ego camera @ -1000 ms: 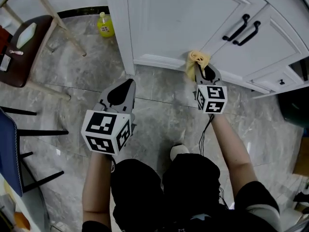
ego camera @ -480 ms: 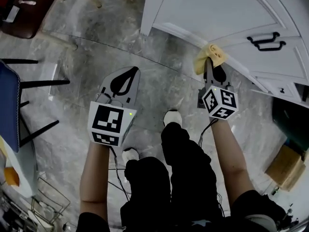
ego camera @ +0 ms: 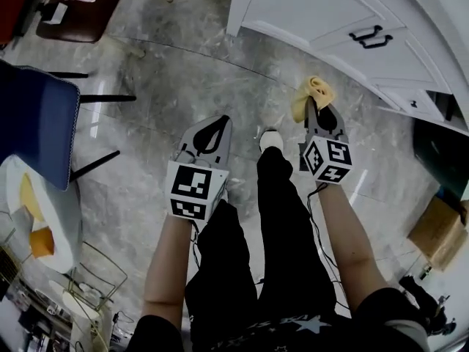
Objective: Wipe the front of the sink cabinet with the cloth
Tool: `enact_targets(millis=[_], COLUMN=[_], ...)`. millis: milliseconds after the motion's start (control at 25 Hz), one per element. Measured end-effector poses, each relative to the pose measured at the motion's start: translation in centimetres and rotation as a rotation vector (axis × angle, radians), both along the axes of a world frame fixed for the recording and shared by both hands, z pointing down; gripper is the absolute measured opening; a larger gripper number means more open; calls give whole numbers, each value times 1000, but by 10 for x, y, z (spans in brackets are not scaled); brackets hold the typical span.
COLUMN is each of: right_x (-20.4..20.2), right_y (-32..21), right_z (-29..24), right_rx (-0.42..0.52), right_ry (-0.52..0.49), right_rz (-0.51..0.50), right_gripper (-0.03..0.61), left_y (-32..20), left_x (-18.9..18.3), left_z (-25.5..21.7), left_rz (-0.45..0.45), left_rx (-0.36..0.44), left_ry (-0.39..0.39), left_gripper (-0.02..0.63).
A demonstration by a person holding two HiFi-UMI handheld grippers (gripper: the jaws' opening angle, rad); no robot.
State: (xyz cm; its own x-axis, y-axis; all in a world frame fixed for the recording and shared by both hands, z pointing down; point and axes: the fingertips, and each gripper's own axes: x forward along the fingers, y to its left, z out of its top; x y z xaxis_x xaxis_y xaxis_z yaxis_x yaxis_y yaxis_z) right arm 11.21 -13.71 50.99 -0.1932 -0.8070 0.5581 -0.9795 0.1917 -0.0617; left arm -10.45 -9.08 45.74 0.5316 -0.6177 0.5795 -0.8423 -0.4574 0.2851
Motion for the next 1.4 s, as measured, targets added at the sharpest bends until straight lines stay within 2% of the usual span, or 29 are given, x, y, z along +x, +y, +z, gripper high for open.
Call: enact_targets(millis=[280, 480, 640, 880, 1040, 1240, 1400], right_x=[-23, -35, -26, 27, 74, 132, 161], right_y=[49, 78, 93, 120, 149, 189, 216], right_z=[-104, -195, -234, -273, -295, -312, -320], right_rx=[-13, 17, 33, 61, 65, 71, 60], right_ry=[7, 11, 5, -62, -114, -125, -140], right_rz=[82, 29, -2, 30, 42, 44, 56], right_gripper=[67, 67, 67, 67, 67, 67, 67], left_y=[57, 76, 81, 110, 140, 180, 206], left_x=[-37, -54, -48, 6, 55, 122, 146], left_z=[-84, -153, -189, -233, -256, -288, -311], left_rz=[14, 15, -4, -20, -41, -25, -34], left_rx=[-21, -12, 6, 44, 55, 72, 88], left_ry=[-9, -11, -20, -47, -54, -37, -37], left_gripper=[15, 15, 15, 15, 15, 15, 15])
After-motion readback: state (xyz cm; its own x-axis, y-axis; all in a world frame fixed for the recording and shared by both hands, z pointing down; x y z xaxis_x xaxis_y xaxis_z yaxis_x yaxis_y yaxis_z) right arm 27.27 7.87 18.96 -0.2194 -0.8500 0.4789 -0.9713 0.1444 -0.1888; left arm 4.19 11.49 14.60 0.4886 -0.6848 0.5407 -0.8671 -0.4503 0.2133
